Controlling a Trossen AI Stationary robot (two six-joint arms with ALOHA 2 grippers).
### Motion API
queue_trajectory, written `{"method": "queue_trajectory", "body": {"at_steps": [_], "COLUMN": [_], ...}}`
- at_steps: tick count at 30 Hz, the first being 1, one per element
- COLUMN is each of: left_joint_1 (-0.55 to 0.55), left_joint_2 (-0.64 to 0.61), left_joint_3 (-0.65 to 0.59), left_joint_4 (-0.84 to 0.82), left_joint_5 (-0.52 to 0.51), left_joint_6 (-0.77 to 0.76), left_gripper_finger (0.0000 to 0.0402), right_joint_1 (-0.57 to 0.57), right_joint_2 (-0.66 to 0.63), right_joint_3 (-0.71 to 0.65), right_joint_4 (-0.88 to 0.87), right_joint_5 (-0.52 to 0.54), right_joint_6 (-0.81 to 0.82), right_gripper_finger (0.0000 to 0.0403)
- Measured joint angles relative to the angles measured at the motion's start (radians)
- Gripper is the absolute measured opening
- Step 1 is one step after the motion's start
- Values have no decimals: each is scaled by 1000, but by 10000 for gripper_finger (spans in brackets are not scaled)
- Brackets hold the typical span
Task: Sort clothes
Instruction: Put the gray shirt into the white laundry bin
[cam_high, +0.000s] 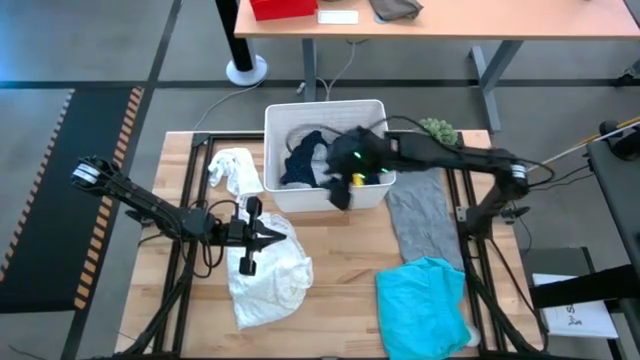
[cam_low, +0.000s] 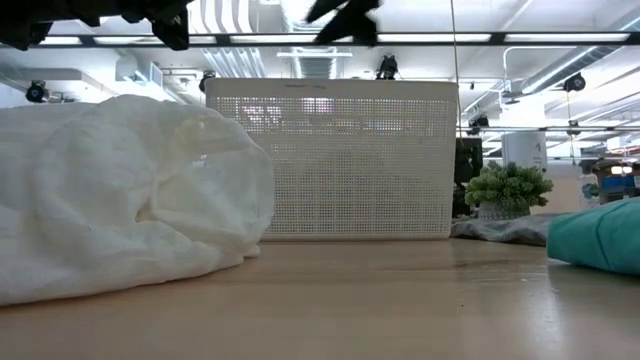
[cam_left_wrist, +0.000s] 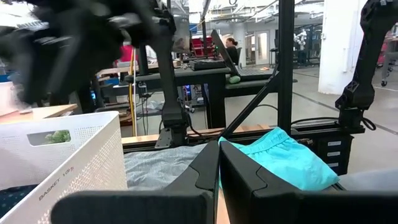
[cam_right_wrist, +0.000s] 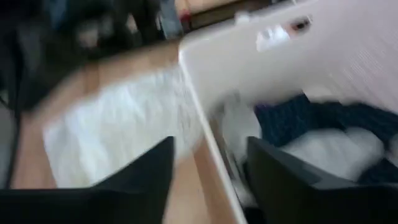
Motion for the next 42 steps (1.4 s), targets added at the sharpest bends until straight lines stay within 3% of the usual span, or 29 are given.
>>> {"method": "queue_trajectory", "body": {"at_steps": [5, 7, 11, 18, 24, 29, 37, 42], "left_joint_1": [0, 0, 0, 0, 0, 0, 0, 1], "left_joint_2": [0, 0, 0, 0, 0, 0, 0, 0], "left_joint_3": [0, 0, 0, 0, 0, 0, 0, 0], "left_joint_4": [0, 1, 4, 10, 9, 9, 9, 9], "left_joint_5": [0, 0, 0, 0, 0, 0, 0, 0], "left_joint_6": [-5, -8, -15, -14, -13, -13, -16, -16], "left_gripper_finger": [0, 0, 0, 0, 0, 0, 0, 0], "right_joint_1": [137, 209, 356, 594, 787, 925, 975, 923], "right_joint_2": [-93, -118, -151, -252, -318, -318, -274, -255], "right_joint_3": [-6, -17, -64, -287, -493, -576, -662, -754], "right_joint_4": [-216, -272, -360, -347, -195, -65, -62, -78], "right_joint_5": [195, 282, 381, 525, 525, 519, 559, 594], "right_joint_6": [-43, -33, 51, 319, 567, 688, 974, 1108], "right_gripper_finger": [35, 12, 14, 1, 1, 3, 10, 53]}}
